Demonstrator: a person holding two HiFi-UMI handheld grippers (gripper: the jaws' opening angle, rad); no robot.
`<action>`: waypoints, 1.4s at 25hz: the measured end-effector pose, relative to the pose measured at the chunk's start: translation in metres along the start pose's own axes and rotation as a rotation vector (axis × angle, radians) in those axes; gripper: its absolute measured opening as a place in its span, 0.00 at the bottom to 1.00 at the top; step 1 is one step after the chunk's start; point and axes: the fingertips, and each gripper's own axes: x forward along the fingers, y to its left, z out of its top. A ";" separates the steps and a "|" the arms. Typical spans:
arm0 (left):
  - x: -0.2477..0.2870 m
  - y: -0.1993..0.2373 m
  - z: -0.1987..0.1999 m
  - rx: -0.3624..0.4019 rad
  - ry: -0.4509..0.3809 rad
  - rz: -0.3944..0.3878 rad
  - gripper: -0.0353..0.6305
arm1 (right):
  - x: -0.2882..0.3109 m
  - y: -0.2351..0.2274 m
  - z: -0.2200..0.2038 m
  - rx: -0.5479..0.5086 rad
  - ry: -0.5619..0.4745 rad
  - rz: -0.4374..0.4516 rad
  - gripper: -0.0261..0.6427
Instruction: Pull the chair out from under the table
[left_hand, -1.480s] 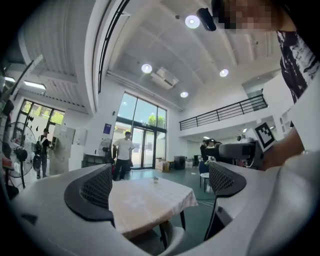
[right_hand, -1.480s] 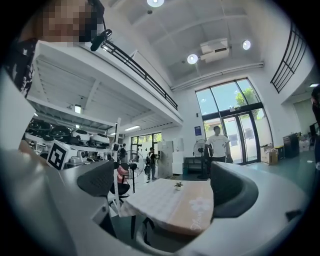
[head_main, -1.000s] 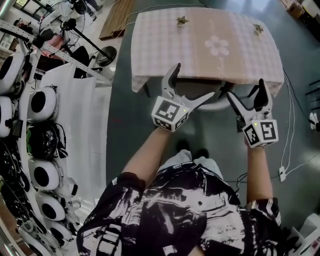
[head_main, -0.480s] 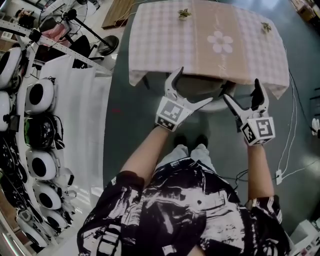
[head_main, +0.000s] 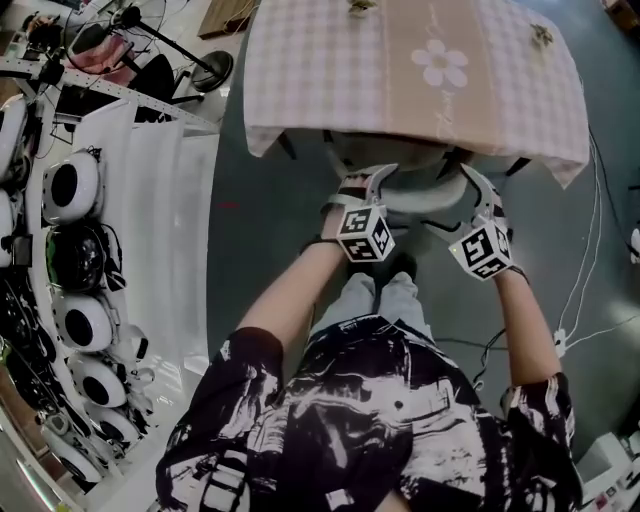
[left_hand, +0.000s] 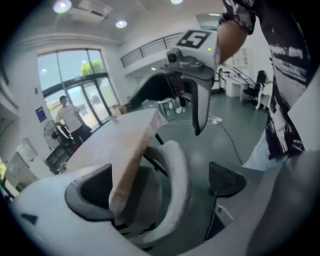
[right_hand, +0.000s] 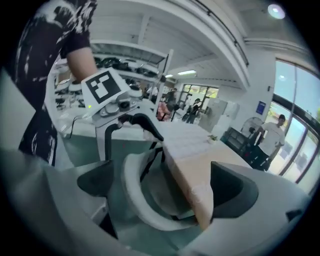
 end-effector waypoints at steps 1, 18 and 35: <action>0.012 -0.010 -0.011 0.046 0.051 -0.040 0.91 | 0.010 0.009 -0.012 -0.057 0.041 0.040 0.90; 0.109 -0.059 -0.104 0.120 0.395 -0.212 0.69 | 0.112 0.087 -0.136 -0.451 0.433 0.376 0.80; 0.114 -0.060 -0.111 0.274 0.453 -0.171 0.17 | 0.117 0.094 -0.140 -0.589 0.521 0.333 0.13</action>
